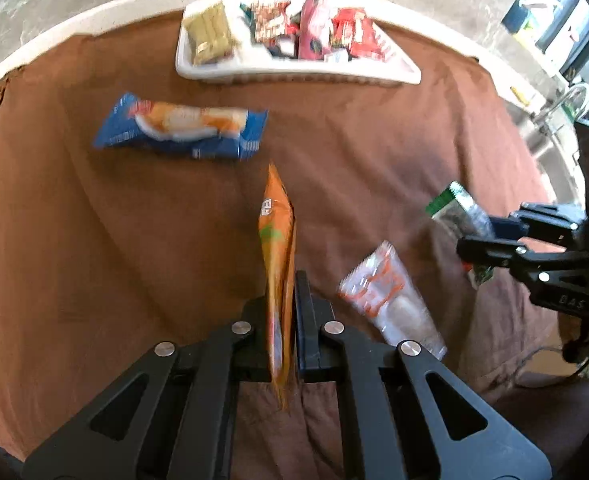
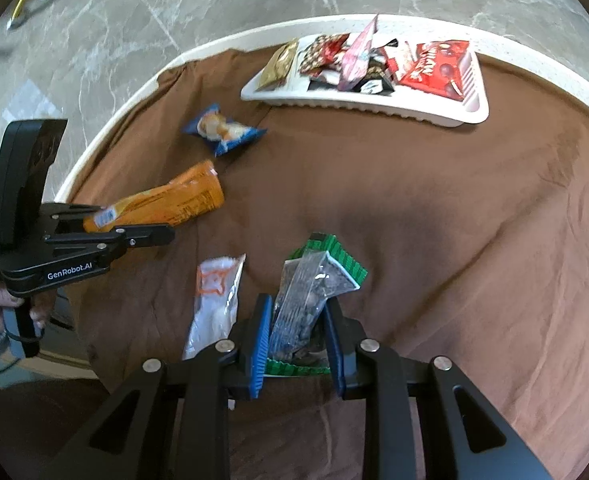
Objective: Organize snacks
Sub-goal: 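Lift the orange bar with the left tool while the right tool carries the seed bag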
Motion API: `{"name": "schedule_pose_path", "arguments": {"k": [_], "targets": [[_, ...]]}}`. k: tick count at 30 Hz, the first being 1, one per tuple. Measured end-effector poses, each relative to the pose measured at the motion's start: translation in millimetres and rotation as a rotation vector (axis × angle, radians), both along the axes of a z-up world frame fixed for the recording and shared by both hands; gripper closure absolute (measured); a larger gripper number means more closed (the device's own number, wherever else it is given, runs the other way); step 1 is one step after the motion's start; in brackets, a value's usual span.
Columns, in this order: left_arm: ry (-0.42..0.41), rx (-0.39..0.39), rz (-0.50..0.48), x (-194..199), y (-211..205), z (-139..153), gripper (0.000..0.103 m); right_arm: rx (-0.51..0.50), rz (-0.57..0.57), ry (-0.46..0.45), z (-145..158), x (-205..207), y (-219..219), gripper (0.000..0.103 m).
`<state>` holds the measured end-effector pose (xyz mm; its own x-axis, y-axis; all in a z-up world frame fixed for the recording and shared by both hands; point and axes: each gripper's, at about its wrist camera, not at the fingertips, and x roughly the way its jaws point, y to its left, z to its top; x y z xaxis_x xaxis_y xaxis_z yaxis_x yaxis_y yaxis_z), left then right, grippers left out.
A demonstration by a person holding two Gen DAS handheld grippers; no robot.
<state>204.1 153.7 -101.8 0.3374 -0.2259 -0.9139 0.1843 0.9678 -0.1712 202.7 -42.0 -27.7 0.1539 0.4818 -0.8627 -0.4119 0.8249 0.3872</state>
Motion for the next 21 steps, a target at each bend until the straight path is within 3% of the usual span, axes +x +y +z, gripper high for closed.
{"name": "schedule_pose_path", "arguments": {"k": [11, 21], "targets": [[-0.052, -0.084, -0.033, 55.9, -4.5, 38.6, 0.099, 0.096, -0.103, -0.003, 29.5, 53.0, -26.8, 0.075], [-0.046, -0.088, 0.002, 79.2, -2.8, 20.4, 0.098, 0.096, -0.145, -0.034, 35.7, 80.5, -33.0, 0.075]]}}
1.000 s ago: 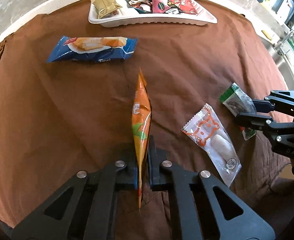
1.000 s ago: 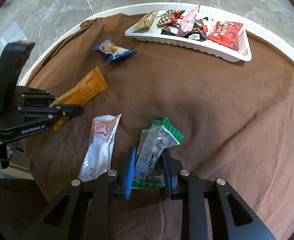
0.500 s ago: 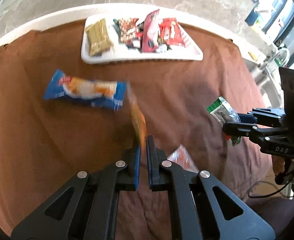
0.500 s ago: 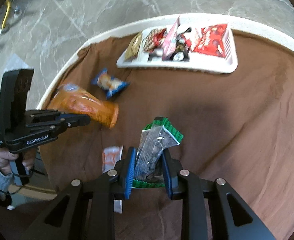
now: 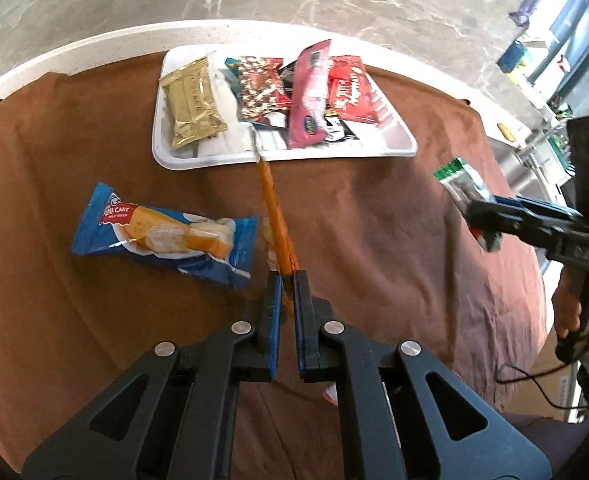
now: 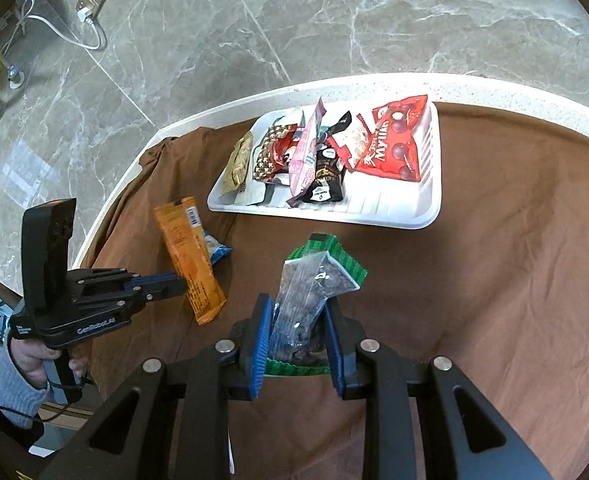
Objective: Organize snacks
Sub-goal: 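Lift the orange bar with the left tool while the right tool carries the seed bag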
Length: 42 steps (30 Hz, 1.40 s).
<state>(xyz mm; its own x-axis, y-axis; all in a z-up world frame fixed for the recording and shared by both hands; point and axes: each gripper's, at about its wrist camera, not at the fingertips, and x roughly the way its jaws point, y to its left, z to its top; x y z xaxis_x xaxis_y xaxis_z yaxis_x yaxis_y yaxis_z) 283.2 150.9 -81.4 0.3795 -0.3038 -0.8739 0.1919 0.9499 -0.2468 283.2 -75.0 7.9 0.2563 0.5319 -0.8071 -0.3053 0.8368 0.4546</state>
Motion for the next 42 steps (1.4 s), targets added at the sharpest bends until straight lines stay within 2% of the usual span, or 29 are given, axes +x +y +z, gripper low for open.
{"name": "schedule_pose_path", "arguments": {"k": [7, 10, 18, 23, 32, 42], "targets": [[-0.004, 0.012, 0.022, 24.4, -6.0, -9.9, 0.098, -0.009, 0.015, 0.026, -12.1, -2.5, 6.5, 0.075], [0.008, 0.013, -0.005, 33.6, -14.1, -15.8, 0.098, -0.009, 0.013, 0.033, -15.1, -2.7, 5.7, 0.075], [0.025, 0.085, -0.05, 46.9, -40.2, -32.4, 0.095, -0.005, -0.006, 0.038, -17.2, -3.0, 2.9, 0.075], [0.035, 0.042, -0.037, 50.0, -37.4, -38.9, 0.097, -0.006, -0.021, 0.045, -18.3, -3.4, 1.5, 0.075], [-0.001, -0.036, -0.029, 41.2, -23.0, -20.6, 0.098, 0.011, -0.04, 0.052, -18.1, -2.2, 0.0, 0.075], [-0.051, -0.086, -0.03, 25.8, -14.5, 13.0, 0.098, 0.025, -0.057, 0.035, -9.5, -0.8, -5.7, 0.075]]}}
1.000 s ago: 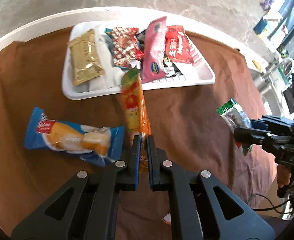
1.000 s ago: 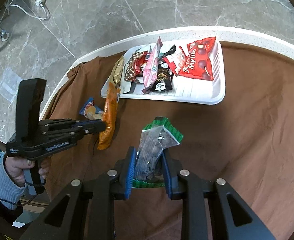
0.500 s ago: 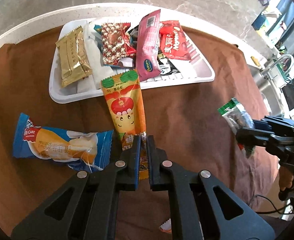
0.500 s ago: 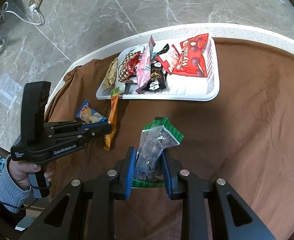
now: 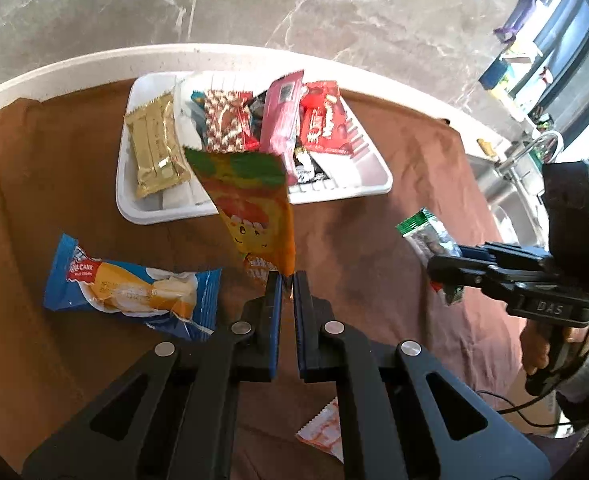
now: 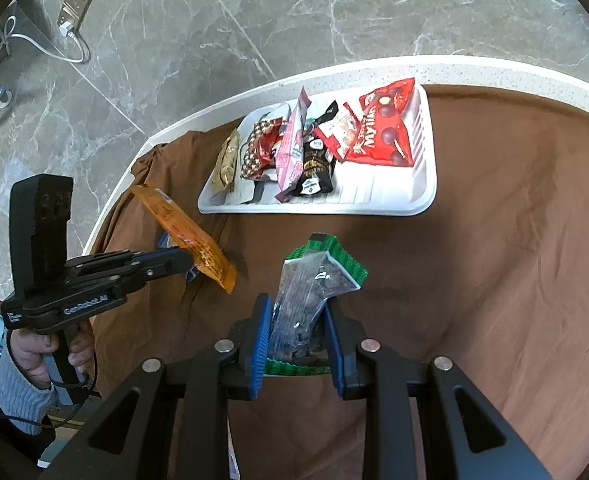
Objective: Organize snacks
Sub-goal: 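Lift the orange bar with the left tool while the right tool carries the seed bag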
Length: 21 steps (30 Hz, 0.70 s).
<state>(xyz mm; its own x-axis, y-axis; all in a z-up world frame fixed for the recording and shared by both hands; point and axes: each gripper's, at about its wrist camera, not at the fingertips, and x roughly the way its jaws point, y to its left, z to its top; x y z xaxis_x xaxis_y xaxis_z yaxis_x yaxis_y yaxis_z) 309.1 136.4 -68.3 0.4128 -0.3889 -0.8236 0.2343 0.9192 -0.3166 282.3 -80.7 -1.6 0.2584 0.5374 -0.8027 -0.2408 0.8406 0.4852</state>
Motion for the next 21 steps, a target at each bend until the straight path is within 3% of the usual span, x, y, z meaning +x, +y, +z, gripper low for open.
{"name": "schedule_pose_path", "arguments": {"k": [14, 21], "targets": [[-0.076, -0.017, 0.016, 28.2, 12.4, 38.3, 0.098, -0.004, -0.036, -0.046, 11.5, 29.0, -8.3, 0.075], [-0.024, 0.048, -0.021, 37.2, 7.0, 21.2, 0.097, -0.006, -0.031, -0.054, 11.6, 40.4, -3.5, 0.075]]}}
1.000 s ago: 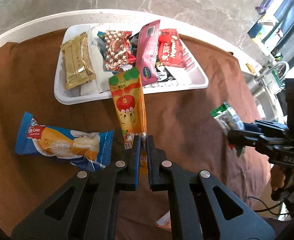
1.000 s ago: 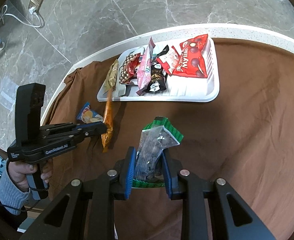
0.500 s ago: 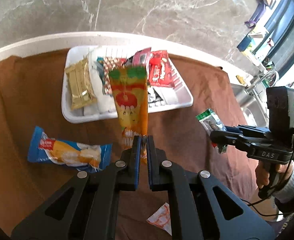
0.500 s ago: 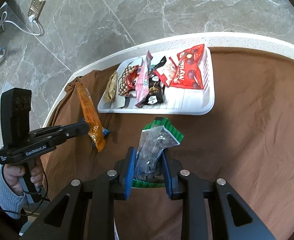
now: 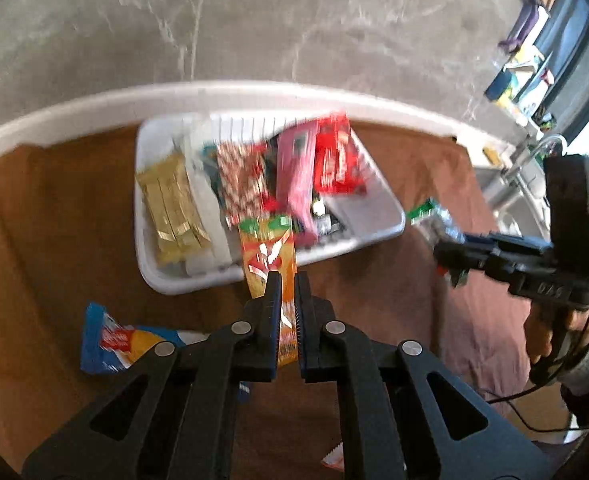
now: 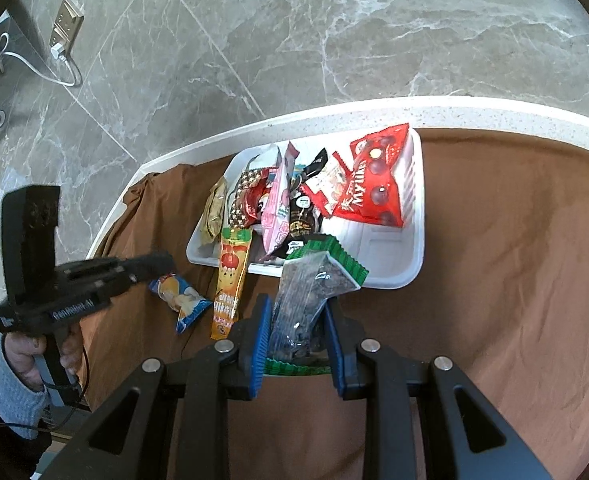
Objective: Organize snacks
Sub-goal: 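Lift the orange bar with the left tool while the right tool carries the seed bag, then lower orange bar into tray with left tool while right tool lowers seed bag in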
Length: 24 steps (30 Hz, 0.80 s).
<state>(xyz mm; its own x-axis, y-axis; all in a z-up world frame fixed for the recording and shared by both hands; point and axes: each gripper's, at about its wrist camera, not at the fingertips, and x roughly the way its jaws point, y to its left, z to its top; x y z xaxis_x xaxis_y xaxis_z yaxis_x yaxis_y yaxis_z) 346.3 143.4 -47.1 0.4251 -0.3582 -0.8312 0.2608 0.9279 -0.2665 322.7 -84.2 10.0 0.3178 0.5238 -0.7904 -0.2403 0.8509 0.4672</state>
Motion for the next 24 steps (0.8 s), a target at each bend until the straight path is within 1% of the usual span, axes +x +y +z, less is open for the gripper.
{"name": "schedule_pose_path", "arguments": {"k": [1, 4, 6, 7, 8, 9, 10, 12, 15, 17, 18, 19, 20, 21, 24], "targets": [[0.013, 0.023, -0.012, -0.7, -3.4, -7.1, 0.097, -0.001, 0.0, 0.004, -1.6, -0.3, 1.0, 0.075], [0.039, 0.047, -0.032, -2.7, -9.9, -23.5, 0.094, -0.002, 0.008, 0.018, -6.8, -1.8, 4.0, 0.075], [0.043, 0.062, -0.028, -2.9, -11.9, -31.7, 0.081, -0.003, 0.015, 0.028, -10.7, -3.0, 6.0, 0.075], [0.041, 0.052, -0.029, -3.0, -13.3, -35.0, 0.062, -0.004, 0.015, 0.031, -11.7, -3.5, 6.1, 0.075], [0.043, 0.037, -0.022, -2.4, -12.9, -38.3, 0.038, -0.003, 0.017, 0.034, -12.9, -4.2, 5.8, 0.075], [0.046, 0.03, -0.016, -1.8, -12.8, -40.1, 0.033, -0.003, 0.017, 0.037, -14.1, -4.7, 5.9, 0.075], [0.044, 0.029, -0.018, -1.3, -14.5, -41.6, 0.034, -0.005, 0.016, 0.037, -14.7, -5.5, 5.8, 0.075], [0.027, 0.056, -0.016, 0.5, -17.3, -43.0, 0.034, -0.006, 0.015, 0.042, -16.6, -6.1, 5.6, 0.075], [0.048, 0.088, -0.005, 7.4, -20.1, -50.7, 0.034, -0.006, 0.013, 0.049, -19.6, -6.3, 5.4, 0.075], [0.056, 0.087, 0.006, 11.8, -21.1, -56.7, 0.036, -0.006, 0.011, 0.051, -21.3, -6.3, 5.5, 0.075], [0.057, 0.083, 0.011, 13.7, -21.2, -58.8, 0.048, -0.005, 0.011, 0.052, -21.9, -5.9, 5.7, 0.075], [0.061, 0.084, 0.019, 16.0, -21.4, -61.2, 0.056, -0.006, 0.009, 0.053, -22.6, -5.8, 5.7, 0.074], [0.072, 0.088, 0.025, 18.1, -21.2, -65.5, 0.071, -0.006, 0.01, 0.054, -23.2, -5.6, 5.7, 0.074], [0.079, 0.084, 0.03, 19.9, -20.7, -69.1, 0.072, -0.006, 0.01, 0.055, -23.7, -5.6, 5.4, 0.074], [0.067, 0.064, 0.033, 19.9, -19.7, -70.6, 0.081, -0.008, 0.009, 0.055, -24.5, -4.9, 5.5, 0.074]]}}
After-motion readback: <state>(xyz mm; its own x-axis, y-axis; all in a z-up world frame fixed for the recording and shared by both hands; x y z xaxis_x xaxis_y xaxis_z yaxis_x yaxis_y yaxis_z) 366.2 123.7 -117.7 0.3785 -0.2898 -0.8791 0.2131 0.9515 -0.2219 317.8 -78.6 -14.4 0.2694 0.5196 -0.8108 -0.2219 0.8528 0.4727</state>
